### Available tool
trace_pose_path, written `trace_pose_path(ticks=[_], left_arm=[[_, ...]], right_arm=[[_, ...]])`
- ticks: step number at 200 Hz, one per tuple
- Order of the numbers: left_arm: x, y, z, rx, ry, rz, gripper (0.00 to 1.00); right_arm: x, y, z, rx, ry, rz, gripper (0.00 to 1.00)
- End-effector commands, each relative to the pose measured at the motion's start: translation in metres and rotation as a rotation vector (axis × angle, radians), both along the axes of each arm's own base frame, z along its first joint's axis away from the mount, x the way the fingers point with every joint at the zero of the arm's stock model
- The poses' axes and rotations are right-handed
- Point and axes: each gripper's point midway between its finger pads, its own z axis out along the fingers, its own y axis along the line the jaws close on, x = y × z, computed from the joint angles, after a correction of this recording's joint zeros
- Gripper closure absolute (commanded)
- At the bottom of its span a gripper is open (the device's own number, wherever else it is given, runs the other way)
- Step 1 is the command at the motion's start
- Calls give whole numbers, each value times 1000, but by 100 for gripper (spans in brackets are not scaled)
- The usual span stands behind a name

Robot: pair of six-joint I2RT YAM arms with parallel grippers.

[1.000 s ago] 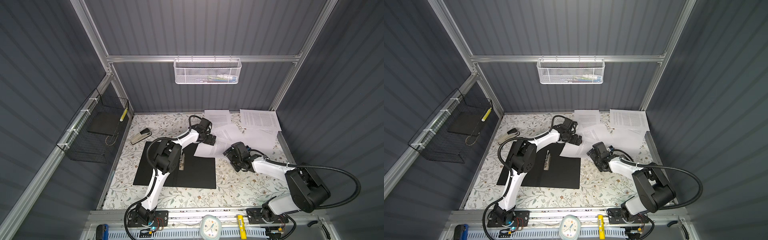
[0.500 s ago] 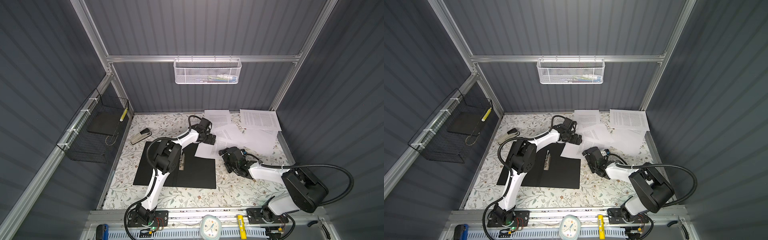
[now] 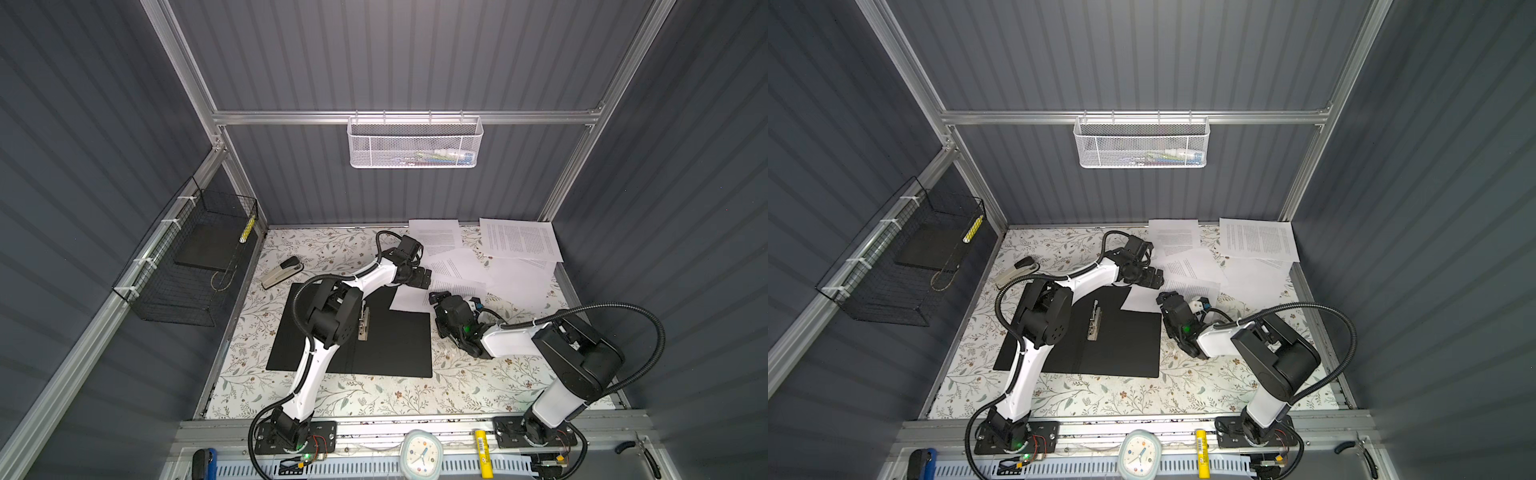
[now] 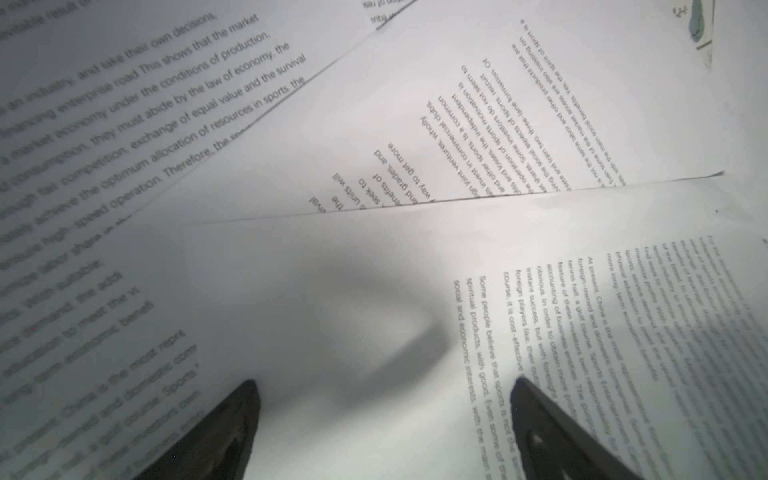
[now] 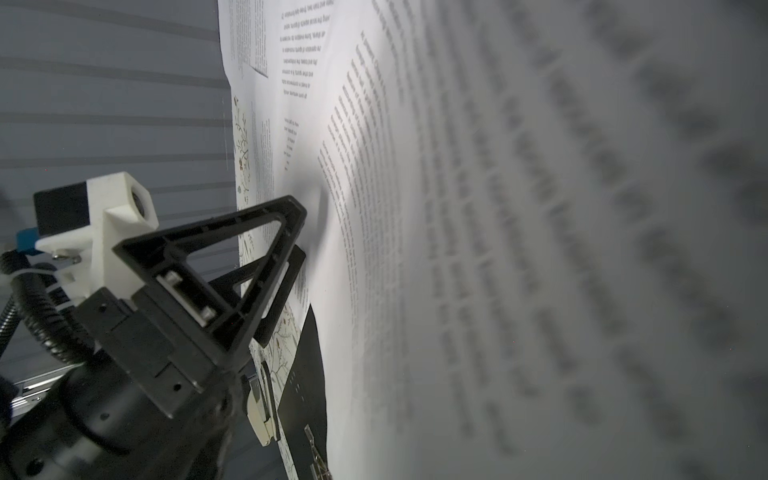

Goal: Put the files into the folder

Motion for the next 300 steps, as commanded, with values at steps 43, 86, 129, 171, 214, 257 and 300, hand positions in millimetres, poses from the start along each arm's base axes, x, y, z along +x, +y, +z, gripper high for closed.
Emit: trace_pose_path(ticks=[43,86,129,171,214,257,300], left_arm=[[-58,34,-94,126,303,18,6],[-57,33,-92,119,301,19,6],[-52,28,-79,93,292,17,6],[-47,21,-64,69,280,12,6],[-19,-16,18,-106,196,-7,6],[-7,-22,173,-289,-43,-11,2],[-46,49,275,-372,-322,127,0]], right_arm=[[-8,-14,-10,-27,28,-75,17],[-3,-21,-12,-72,24,-113,36],[-1,-19,-23,-31,4,-141,75],[-4,-16,-19,-54,4,-145,94],[-2,-15,-9,-75,-32,-123,100],[2,-10,48,-265,-166,50,100],[-13,-15,124,-543,-248,349,100]])
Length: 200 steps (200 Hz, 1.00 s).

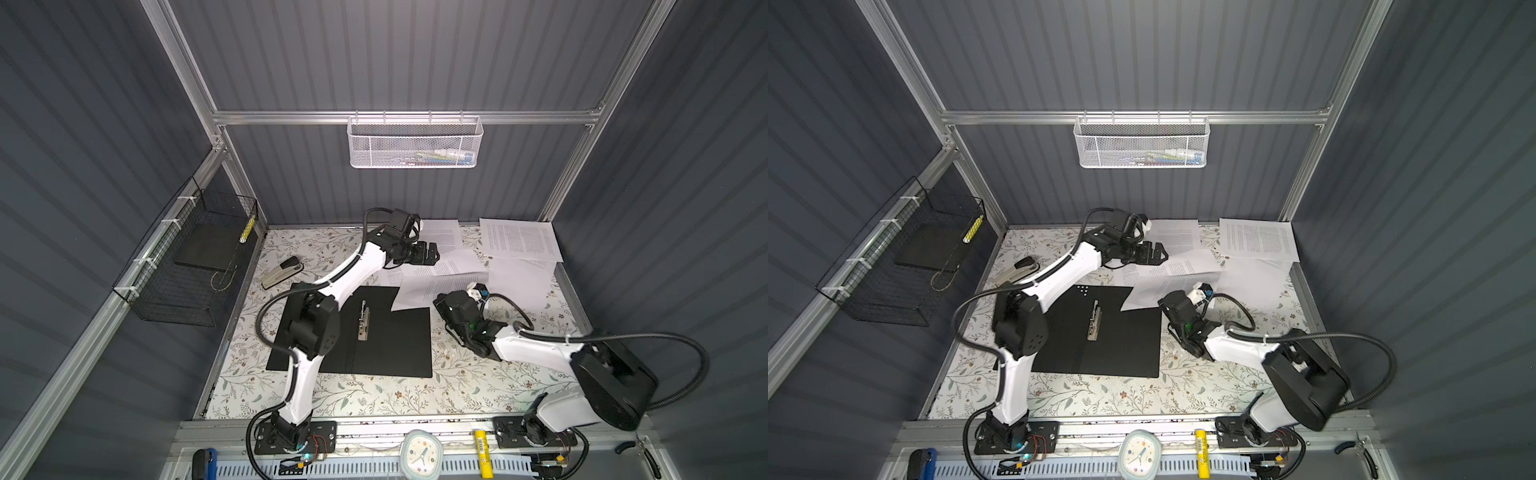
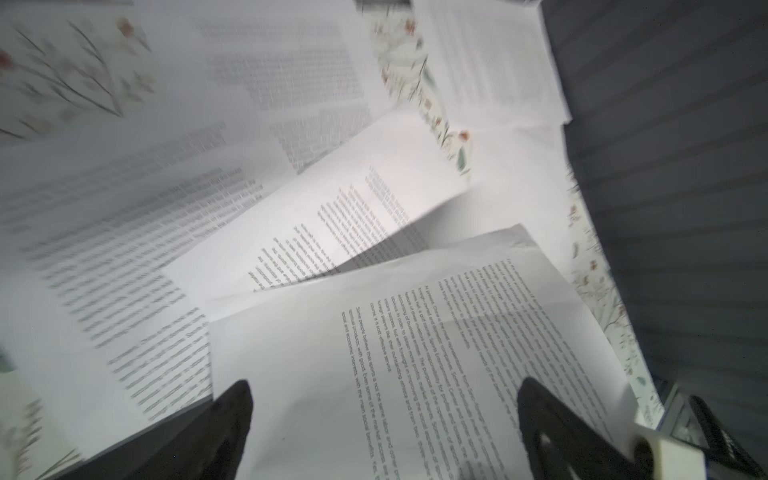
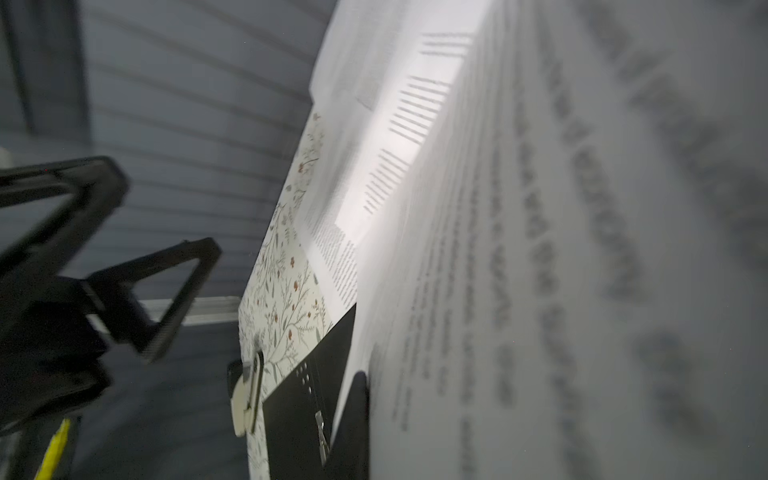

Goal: Put the files into the folder

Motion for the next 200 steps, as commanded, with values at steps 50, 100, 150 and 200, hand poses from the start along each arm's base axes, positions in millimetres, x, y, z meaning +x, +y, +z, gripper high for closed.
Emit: trace_pose_path(ticks=[50,100,150,200], left_arm=[[-80,135,100,15,-358,279,0],[-115,201,98,263,-412,360,0],[-137,232,82,370,-424,382,0],[-142,219,30,444,-290,262,0]], right_arm=[[-33,70,104,-416,-68,765,100],[-82,148,97,-311,-4,1218,100],[-87,120,5,-212,220,1277,100],[-62,76,-87,-393,388,1232,100]])
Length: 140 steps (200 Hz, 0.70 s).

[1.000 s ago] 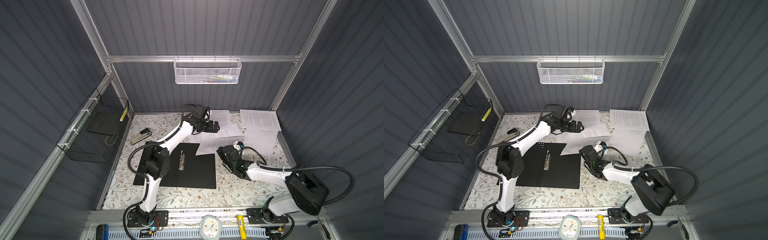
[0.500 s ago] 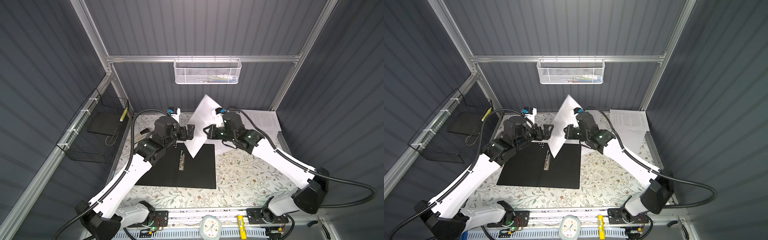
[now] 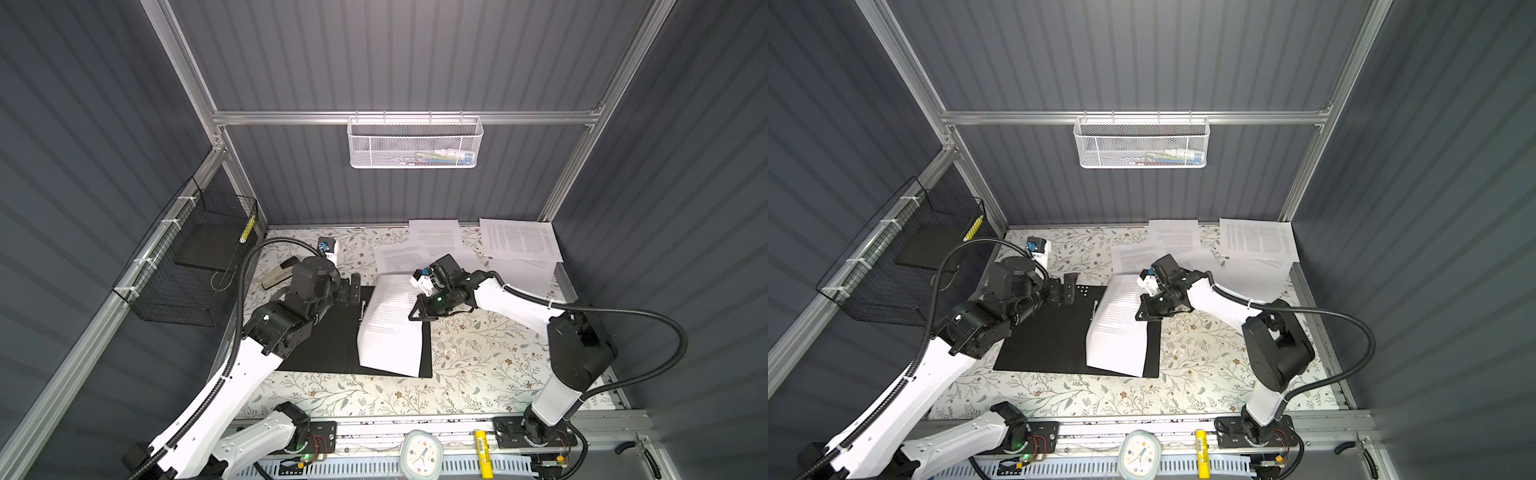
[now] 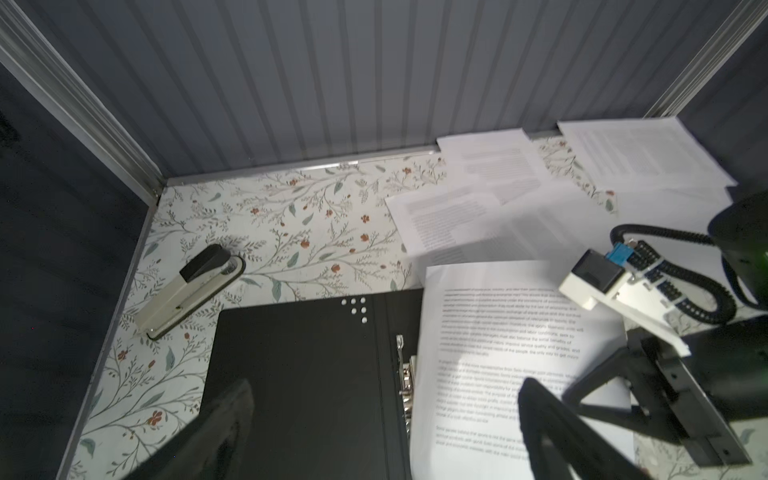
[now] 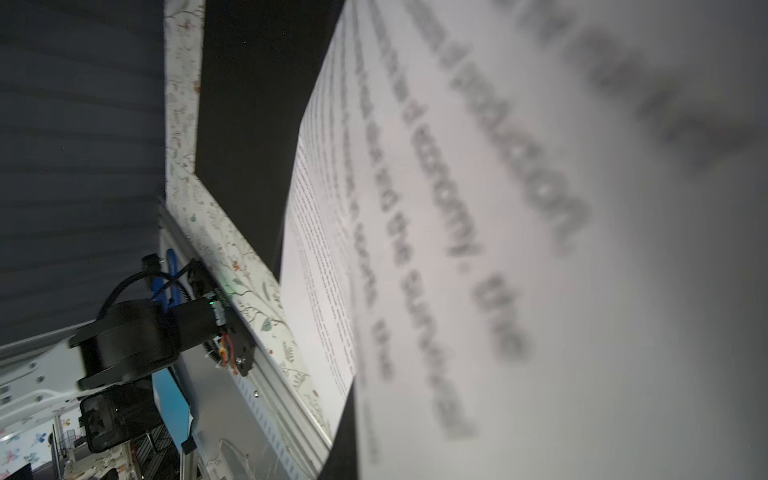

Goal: Put the files into the folder

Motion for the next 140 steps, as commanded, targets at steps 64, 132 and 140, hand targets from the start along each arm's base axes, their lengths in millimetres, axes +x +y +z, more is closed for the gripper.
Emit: trace_pose_path(ticks=[64,132,140], left_arm=[[-30,-9,-82,49,237,-123,0],[-34,-13,-114,35,280,-130,0],[-33,-13,-116,41,287,-132,0]], right_arm=[[9,-20,-38,-98,-8,127,100],[-2,-31,-43,-35,108,108,100],[-3,-29,-43,-21,121,105,100]])
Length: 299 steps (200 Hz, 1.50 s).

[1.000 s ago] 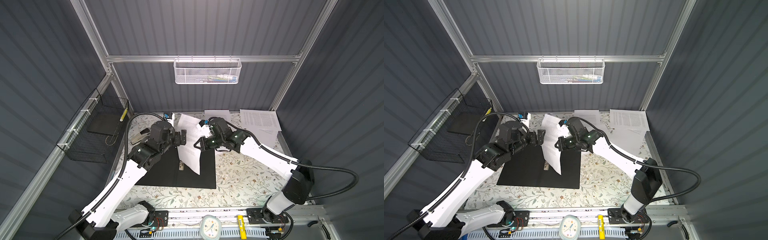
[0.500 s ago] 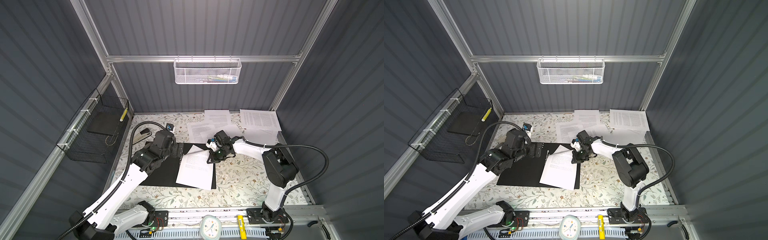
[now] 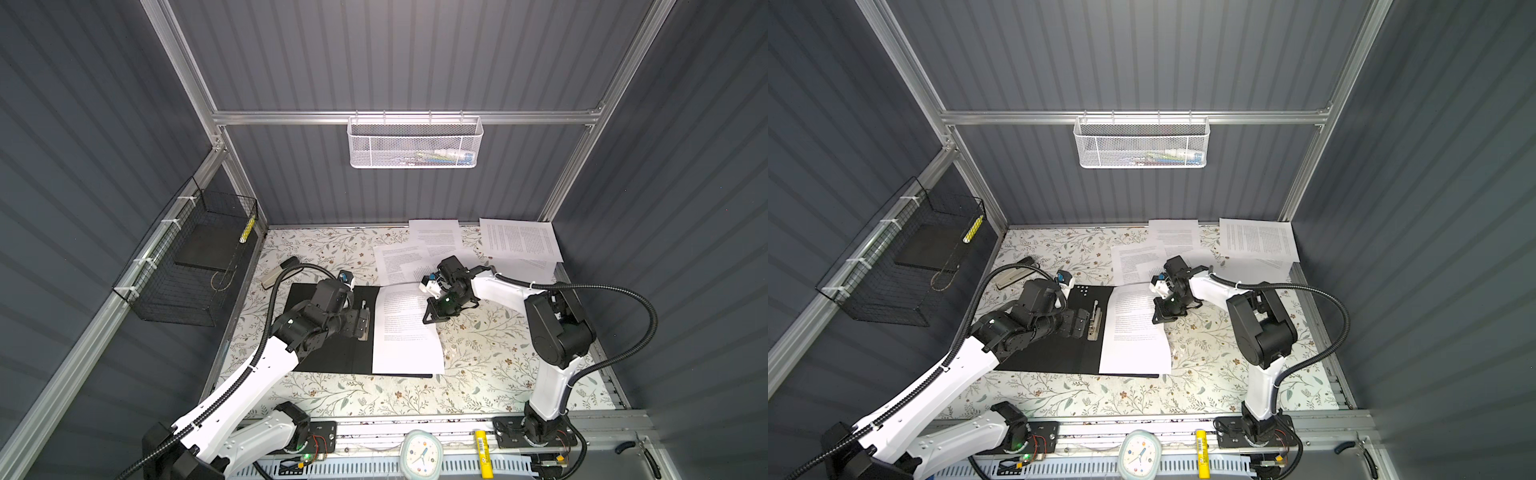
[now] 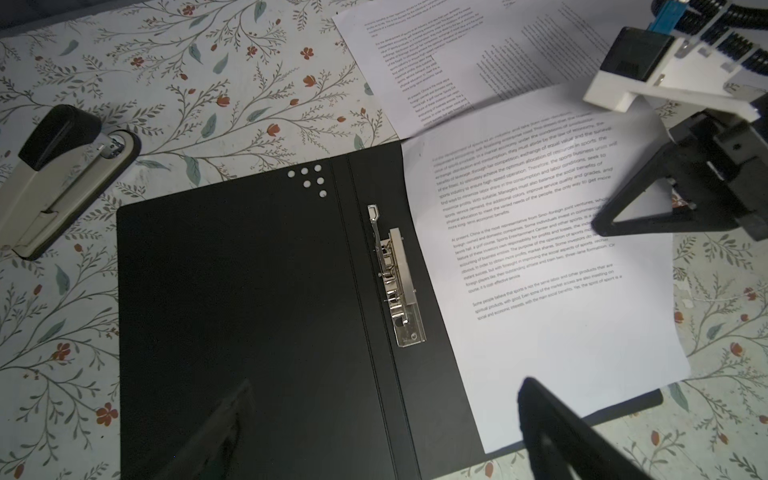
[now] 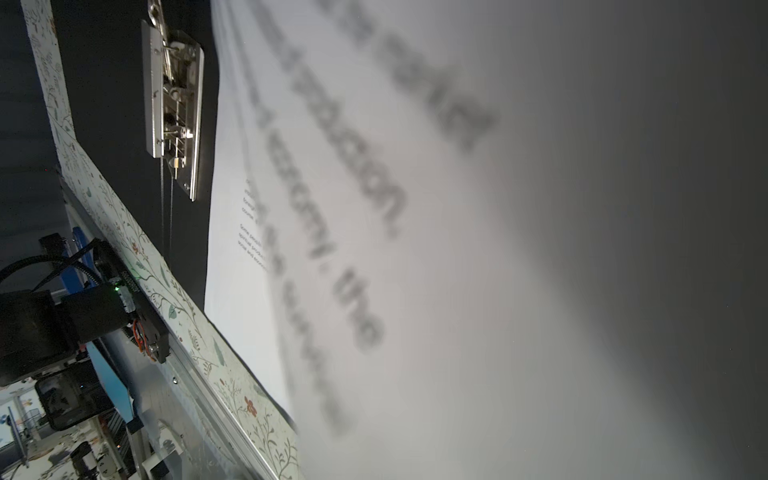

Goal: Put the files into the folder
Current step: 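Lay the sheets onto the folder beside the clip with the right gripper, then hold the sheets against the clip with the right gripper while left gripper holds the clip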

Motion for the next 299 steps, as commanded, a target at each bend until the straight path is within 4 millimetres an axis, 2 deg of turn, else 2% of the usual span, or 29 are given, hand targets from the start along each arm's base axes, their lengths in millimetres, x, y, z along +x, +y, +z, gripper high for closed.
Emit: trace_pose_path(ticks=[1,42,78,104,198,229,299], left_arm=[[1,-4,-7,-14,19,-5,0],[2,-3,-12,5,29,-12,0],[2,-3,-17,17,42,-14,0],[2,-3,-18,23,50,-13,0],[1,-5,-20,19,56,-26,0],[1,-8,-20,13,61,-34,0],[0,-8,-21,11,62,-37,0]], right_arm=[[-16,7,-7,43,83,20,100],[-19,18,-16,63,103,9,100],[-21,30,-7,67,40,55,100],[-21,31,-2,84,18,59,100],[-16,27,-10,-4,19,117,100],[-10,30,-7,-7,11,126,100],[-12,31,-3,-6,7,191,100]])
